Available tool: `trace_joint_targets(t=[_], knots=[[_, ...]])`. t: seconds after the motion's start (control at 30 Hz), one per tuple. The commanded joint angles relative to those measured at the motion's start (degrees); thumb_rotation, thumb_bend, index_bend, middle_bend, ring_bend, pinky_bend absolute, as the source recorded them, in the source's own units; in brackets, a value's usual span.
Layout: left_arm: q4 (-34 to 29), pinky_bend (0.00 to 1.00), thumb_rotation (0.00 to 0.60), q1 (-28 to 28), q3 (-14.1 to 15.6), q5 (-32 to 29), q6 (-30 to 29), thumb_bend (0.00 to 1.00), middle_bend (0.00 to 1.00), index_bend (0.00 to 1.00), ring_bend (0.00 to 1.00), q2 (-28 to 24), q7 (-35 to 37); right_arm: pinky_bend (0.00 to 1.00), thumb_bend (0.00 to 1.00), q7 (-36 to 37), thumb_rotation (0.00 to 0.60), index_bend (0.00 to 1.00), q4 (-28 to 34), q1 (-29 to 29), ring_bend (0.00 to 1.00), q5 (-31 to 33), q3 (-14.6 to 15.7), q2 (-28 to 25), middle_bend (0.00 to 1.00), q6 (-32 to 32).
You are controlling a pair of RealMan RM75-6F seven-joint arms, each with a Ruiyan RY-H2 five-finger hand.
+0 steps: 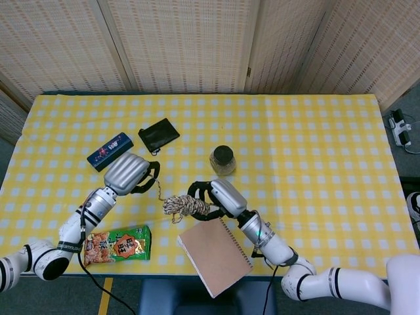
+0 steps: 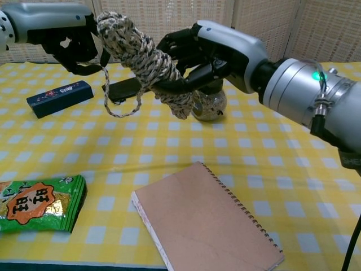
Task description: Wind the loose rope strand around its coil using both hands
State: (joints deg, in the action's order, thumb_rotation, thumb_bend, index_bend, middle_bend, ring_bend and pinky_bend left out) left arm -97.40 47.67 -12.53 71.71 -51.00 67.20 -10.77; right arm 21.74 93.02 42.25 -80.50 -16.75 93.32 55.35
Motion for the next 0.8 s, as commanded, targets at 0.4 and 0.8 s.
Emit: trace_joint_targets(t=[0.4,0.8], knots=[[-5.9,0.78,0.6,3.9,-2.4,-2.9,-5.1,0.59,0.91,0.69,0.83,3.2,-13.2,0.82,0.67,-17.2,0.6,0.95,2.2,4.8,0.88,14.6,0.1,2.5,0.81,-5.3],[-10.7,0.78,0.6,3.6,-1.0,1.6,-8.1,0.59,0.91,0.69,0.83,4.2,-14.0,0.84,0.67,-27.2,0.6,0.96,-2.1,7.6,0.89,28.7,-2.5,9.5,0.82,-1.2]])
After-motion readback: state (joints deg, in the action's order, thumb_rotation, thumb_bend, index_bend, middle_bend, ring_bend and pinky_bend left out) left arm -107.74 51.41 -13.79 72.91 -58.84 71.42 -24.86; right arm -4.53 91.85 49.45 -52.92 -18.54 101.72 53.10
